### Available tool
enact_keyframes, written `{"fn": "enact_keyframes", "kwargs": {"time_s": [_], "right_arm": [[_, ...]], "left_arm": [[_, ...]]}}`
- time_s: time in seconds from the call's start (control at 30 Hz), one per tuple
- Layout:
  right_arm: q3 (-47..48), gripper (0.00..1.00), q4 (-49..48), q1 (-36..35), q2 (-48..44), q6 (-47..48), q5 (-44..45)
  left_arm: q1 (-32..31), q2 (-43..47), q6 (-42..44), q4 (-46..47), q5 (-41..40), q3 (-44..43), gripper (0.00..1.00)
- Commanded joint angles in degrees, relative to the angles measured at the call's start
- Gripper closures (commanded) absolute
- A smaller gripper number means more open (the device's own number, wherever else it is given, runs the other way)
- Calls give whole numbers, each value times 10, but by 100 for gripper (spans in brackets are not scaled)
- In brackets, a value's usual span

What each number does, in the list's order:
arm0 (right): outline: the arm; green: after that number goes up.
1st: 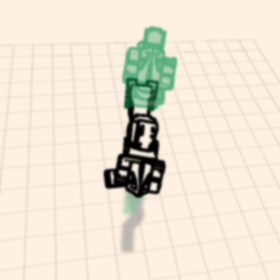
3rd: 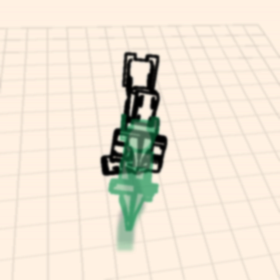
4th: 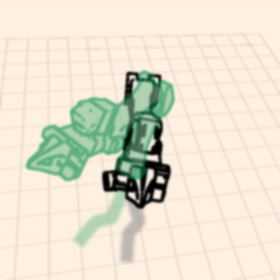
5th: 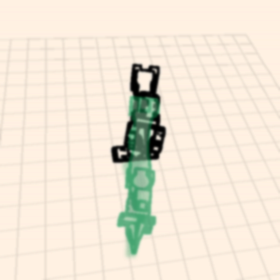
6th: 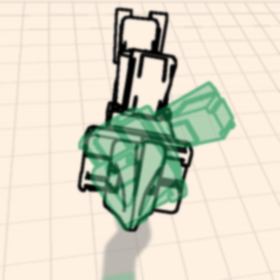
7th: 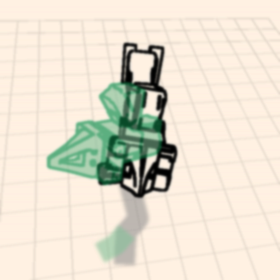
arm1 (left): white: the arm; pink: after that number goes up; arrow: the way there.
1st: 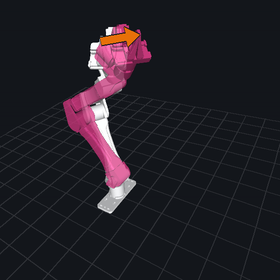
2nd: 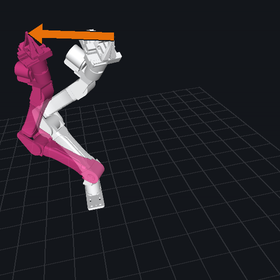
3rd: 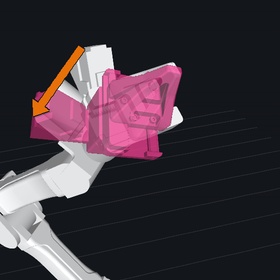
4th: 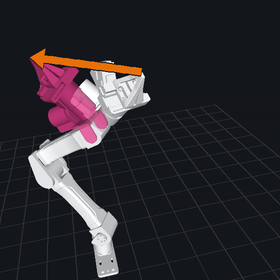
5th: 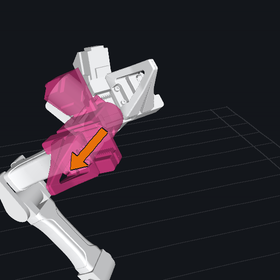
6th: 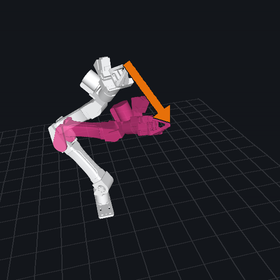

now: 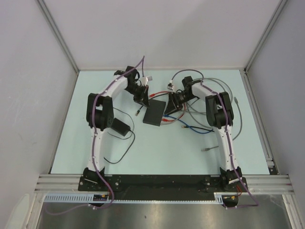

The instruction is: Pull the plug from the switch port

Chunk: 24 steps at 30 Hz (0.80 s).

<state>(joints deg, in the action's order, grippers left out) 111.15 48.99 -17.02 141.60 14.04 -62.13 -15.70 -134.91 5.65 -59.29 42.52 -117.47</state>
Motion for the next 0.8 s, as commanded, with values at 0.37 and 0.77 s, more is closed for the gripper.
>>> {"fn": "enact_keyframes", "kwargs": {"time_s": [0.37, 0.77], "right_arm": [[-1, 55, -19, -14, 37, -9, 36], [-1, 64, -30, -22, 52, -18, 88]], "left_arm": [[-24, -40, 5, -13, -11, 22, 100], [-33, -44, 7, -12, -17, 17, 100]]}}
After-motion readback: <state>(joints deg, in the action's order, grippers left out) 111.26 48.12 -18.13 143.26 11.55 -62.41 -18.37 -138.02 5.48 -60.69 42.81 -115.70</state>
